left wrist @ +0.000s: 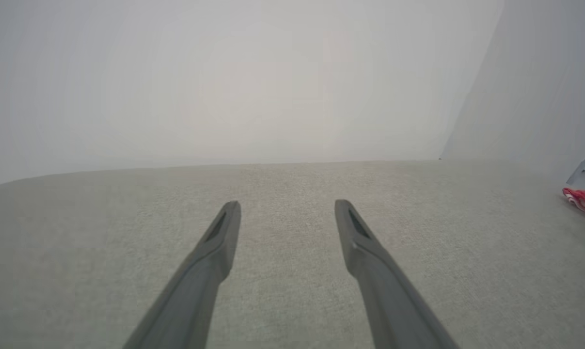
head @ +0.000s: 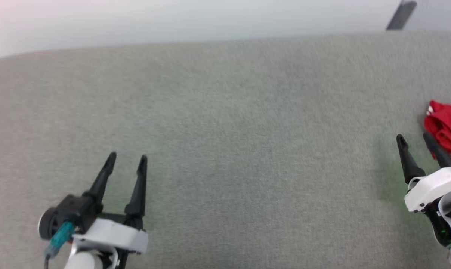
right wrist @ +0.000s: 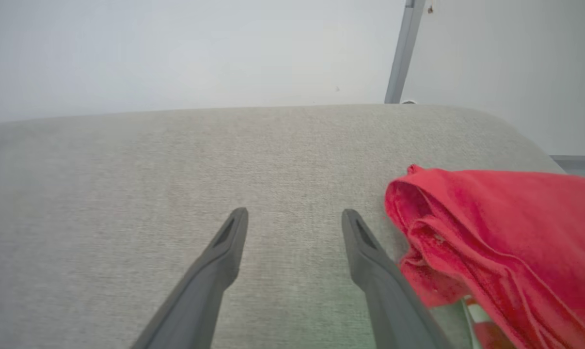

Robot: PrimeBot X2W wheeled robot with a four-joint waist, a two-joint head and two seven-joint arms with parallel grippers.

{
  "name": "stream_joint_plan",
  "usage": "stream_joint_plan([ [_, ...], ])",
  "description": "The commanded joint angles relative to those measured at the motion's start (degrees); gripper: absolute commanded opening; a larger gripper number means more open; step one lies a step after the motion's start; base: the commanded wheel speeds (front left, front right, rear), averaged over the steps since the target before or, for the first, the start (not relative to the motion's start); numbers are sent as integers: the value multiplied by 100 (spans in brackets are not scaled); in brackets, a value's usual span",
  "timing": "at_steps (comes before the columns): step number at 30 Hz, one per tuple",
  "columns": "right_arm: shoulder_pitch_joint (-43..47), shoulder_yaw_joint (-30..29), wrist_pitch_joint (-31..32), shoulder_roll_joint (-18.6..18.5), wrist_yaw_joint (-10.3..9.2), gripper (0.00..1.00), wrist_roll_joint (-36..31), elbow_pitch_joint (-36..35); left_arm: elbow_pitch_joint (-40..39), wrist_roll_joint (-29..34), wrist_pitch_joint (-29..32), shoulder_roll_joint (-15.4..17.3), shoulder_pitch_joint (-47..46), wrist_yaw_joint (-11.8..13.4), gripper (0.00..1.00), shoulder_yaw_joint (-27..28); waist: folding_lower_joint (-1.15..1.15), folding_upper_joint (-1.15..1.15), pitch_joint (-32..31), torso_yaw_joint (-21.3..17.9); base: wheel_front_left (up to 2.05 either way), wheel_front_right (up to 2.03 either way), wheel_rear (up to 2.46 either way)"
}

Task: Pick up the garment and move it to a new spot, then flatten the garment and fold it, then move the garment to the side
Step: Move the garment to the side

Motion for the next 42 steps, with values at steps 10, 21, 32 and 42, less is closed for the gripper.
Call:
stream_joint_plan([
  [10,987,-528,-27,185,-10,100,-437,-984,-282,201,5,-252,758,-75,100,308,0,0,-1012,668,0,0,0],
  [21,1838,-793,-27,212,-10,100,-677,-1855,-616,148,4,-193,1343,-78,100,323,0,0,-1311,676,0,0,0],
  [32,2943,-1424,145,416,-10,100,-928,-2955,-920,143,5,-262,1833,-78,100,376,0,0,-1345,763,0,0,0],
  [42,3664,-2030,468,774,-10,100,-1153,-4052,-1142,158,5,-337,2070,-78,100,533,0,0,-1320,764,0,0,0],
])
